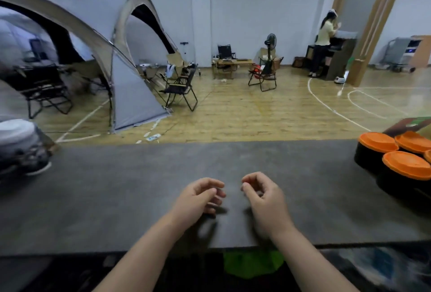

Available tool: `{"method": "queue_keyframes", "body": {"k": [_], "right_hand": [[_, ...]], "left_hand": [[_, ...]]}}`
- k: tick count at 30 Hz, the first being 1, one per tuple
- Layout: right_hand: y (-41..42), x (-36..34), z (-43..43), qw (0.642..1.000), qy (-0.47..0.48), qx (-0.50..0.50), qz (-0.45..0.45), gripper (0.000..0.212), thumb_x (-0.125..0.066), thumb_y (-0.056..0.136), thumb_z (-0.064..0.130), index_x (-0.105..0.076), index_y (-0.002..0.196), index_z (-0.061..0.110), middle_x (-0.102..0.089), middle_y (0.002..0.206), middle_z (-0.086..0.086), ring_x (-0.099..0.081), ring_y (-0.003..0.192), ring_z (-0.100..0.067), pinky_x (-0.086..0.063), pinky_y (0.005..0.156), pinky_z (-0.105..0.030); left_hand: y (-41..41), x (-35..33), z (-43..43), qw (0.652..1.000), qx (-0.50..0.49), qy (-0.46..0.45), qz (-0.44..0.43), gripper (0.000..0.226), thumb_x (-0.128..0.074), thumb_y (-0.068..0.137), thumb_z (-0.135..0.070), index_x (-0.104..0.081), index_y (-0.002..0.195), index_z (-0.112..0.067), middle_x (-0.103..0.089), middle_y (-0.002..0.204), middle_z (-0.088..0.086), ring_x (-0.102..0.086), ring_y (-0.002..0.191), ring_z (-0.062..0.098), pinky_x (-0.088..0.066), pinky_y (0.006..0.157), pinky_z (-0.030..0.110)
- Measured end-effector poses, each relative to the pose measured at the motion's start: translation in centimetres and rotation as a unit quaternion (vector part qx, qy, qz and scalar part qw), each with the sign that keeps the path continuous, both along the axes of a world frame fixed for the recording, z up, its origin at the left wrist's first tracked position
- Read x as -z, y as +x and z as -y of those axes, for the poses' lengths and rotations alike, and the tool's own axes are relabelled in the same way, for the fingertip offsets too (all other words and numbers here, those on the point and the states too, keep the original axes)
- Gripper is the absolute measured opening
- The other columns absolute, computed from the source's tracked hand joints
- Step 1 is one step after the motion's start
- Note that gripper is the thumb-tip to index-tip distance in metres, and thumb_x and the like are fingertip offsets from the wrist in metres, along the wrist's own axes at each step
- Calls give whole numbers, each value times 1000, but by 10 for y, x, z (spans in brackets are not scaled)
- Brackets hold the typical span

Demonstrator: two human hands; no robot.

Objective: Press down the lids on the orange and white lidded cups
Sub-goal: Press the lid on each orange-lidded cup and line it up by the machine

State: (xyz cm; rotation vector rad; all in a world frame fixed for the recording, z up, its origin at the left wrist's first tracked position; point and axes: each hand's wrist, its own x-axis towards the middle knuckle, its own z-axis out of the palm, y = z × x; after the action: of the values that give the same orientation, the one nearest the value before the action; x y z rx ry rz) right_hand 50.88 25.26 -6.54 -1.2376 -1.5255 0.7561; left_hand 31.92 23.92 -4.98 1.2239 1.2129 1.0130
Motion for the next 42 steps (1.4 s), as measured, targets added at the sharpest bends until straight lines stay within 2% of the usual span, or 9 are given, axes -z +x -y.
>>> {"method": "queue_keyframes", "body": {"k": [6,15,20,23,27,30,33,38,42], "right_hand": [[-175,-14,12,994,-19,-109,-10,21,-66,90,6,-66,81,24,-71,76,-4,-67,74,-25,-55,74,-43],[-442,-14,46,968,-60,-244,-14,22,-62,91,-2,-66,83,18,-73,77,-13,-62,62,-10,-52,69,-32],[-557,-10,62,957,-63,-283,-6,19,-62,89,0,-67,85,18,-72,79,-14,-64,66,-14,-54,70,-36],[-605,-2,67,956,-59,-287,19,17,-65,88,7,-67,85,23,-72,79,-7,-68,73,-21,-56,75,-39],[-637,9,71,958,-48,-277,45,24,-67,87,7,-66,82,30,-72,77,-6,-68,74,-24,-56,75,-39],[-640,16,66,964,-50,-258,50,28,-66,87,6,-65,81,33,-72,75,-4,-69,71,-22,-57,73,-36],[-638,18,61,965,-74,-251,21,28,-62,87,3,-66,84,31,-73,72,-3,-68,61,-13,-52,62,-30],[-640,21,61,966,-75,-248,5,27,-61,88,2,-66,86,28,-72,70,-1,-65,57,-10,-51,59,-23],[-634,14,67,958,-94,-256,-87,19,-60,93,-3,-66,94,15,-71,76,-3,-62,60,-13,-48,54,-23]], "left_hand": [[-169,-9,45,995,-99,24,-20,23,-46,101,0,-67,104,-9,-72,91,4,-64,73,10,-51,58,21],[-429,-4,125,952,-291,70,-66,28,-49,99,3,-70,97,-15,-73,89,1,-64,77,10,-45,60,22],[-549,9,166,884,-451,81,-91,26,-56,95,0,-70,89,-21,-71,86,-3,-62,77,11,-48,64,25],[-614,19,182,803,-567,93,-155,17,-69,88,-6,-60,94,-20,-64,96,4,-60,84,20,-49,79,37],[-684,25,181,732,-646,92,-196,68,-84,76,-17,-43,130,-21,-40,133,10,-52,114,26,-42,95,31],[-718,28,167,744,-628,89,-212,109,-91,69,-25,-22,153,-20,-26,155,13,-30,143,27,-28,116,34],[-739,32,152,758,-609,105,-208,122,-93,65,-24,-11,156,-22,-24,161,10,-28,146,24,-24,120,37],[-738,27,154,759,-608,143,-184,106,-92,64,-35,-25,146,-33,-45,147,2,-48,129,18,-34,101,24],[-679,15,167,836,-506,210,-25,78,-90,54,-44,-52,121,-42,-63,123,-7,-61,115,15,-48,98,29]]}}
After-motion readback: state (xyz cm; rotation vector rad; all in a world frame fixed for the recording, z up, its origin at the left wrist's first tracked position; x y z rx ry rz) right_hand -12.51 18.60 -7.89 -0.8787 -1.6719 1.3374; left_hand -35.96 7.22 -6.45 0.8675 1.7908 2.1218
